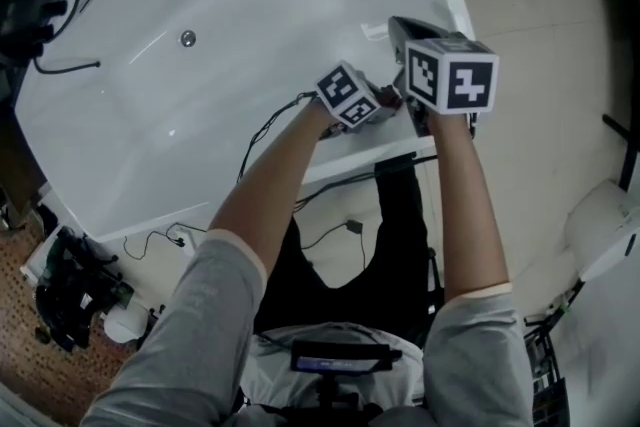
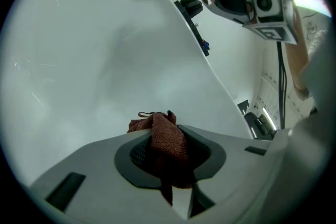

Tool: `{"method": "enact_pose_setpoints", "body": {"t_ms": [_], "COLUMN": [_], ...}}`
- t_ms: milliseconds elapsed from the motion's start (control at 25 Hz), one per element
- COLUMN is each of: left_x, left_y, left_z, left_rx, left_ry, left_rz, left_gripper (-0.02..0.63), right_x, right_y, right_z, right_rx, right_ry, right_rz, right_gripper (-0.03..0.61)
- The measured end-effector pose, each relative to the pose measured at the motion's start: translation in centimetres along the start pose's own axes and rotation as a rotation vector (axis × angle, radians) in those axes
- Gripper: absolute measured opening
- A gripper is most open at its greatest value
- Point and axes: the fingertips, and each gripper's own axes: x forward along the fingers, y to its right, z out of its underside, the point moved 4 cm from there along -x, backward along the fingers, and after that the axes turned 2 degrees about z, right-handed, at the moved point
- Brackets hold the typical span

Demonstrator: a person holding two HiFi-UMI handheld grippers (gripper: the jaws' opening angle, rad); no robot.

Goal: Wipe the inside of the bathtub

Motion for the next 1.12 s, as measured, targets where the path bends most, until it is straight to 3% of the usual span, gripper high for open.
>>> {"method": "enact_pose_setpoints", "body": {"t_ms": [720, 960, 1120], "left_x": [-2.8, -4.2, -6.8], "left_y": [5.7, 9.2, 12.1], "left_z": [-0.4, -0.8, 0.5], "left_rx": [-0.044, 0.01, 0.061], "left_ry": [0.012, -0.016, -0.01], "left_rz": [-0.073, -0.032, -0.066], "left_gripper": [0.089, 0.095, 0.097], "right_x": [-9.2, -12.3, -14.6], "right_y": [0.3, 0.3, -0.6], "right_z": [2.7, 2.8, 2.9], "right_rx": [0.063, 0.067, 0.065], "right_ry": [0.029, 0.04, 0.056], "right_rz": [0.043, 0.042, 0.029], "right_gripper": [0.002, 0.002, 0.002]}}
